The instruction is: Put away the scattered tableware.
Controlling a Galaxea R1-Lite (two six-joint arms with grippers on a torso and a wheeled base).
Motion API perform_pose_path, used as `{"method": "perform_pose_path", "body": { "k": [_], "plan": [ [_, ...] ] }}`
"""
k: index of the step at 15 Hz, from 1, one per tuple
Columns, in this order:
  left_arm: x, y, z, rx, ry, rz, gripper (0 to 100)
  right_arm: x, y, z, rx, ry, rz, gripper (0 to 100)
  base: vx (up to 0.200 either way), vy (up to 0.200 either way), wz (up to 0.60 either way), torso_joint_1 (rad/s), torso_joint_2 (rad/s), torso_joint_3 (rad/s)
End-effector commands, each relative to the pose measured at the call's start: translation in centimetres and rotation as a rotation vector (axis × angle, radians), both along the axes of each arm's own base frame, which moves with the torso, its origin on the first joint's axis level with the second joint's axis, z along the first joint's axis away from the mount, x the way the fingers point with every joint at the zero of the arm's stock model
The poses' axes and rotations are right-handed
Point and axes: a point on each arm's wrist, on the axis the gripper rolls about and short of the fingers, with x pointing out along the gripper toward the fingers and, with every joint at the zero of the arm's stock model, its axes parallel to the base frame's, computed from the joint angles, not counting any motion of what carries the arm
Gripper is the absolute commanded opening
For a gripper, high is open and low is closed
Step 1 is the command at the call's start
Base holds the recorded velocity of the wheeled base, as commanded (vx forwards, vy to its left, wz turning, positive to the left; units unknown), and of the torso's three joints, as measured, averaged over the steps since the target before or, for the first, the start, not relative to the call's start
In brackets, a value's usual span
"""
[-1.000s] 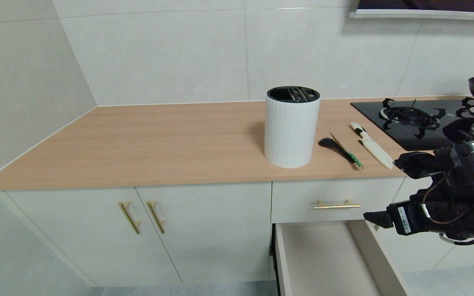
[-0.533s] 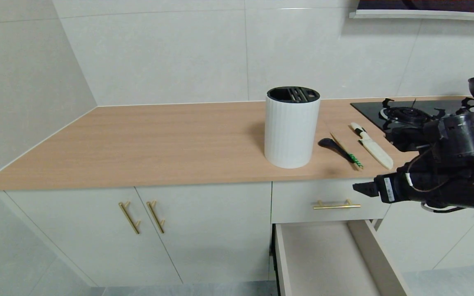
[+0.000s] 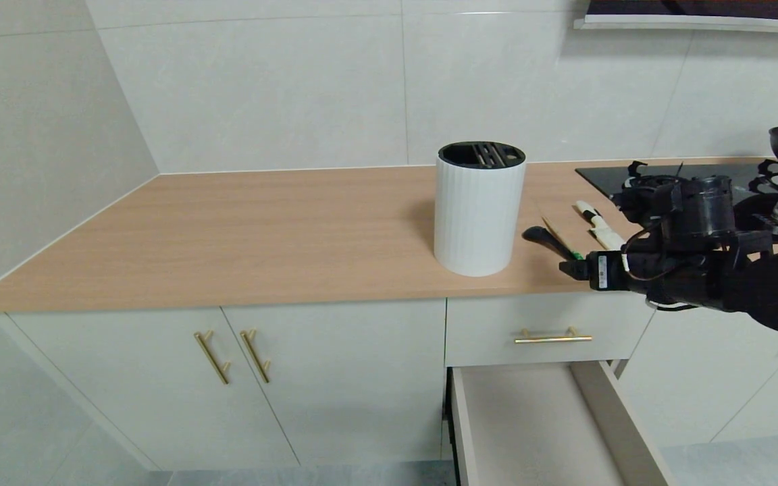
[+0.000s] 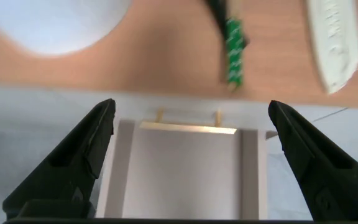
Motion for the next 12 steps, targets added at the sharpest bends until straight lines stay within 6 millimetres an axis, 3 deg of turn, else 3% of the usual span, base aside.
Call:
{"method": "perform_pose_path", "body": {
  "k": [1,4,12],
  "plan": [
    [0.0,0.0,0.0,0.0,0.0,0.001,100,1.9,-0.2,-2.1,-0.012,-0.015,-0.055,100,0.0,0.0,0.0,0.0,0.0,0.0],
    [0.0,0.0,0.0,0.0,0.0,0.001,100,3.3,-0.5,-3.5,-0.015,-0.05,-0.088,100,0.0,0.0,0.0,0.0,0.0,0.0],
    [0.0,0.0,0.0,0.0,0.0,0.001,100,3.7,-1.0,-4.3,-0.028,-0.026,-0.101,100,0.0,0.0,0.0,0.0,0.0,0.0]
  ]
}}
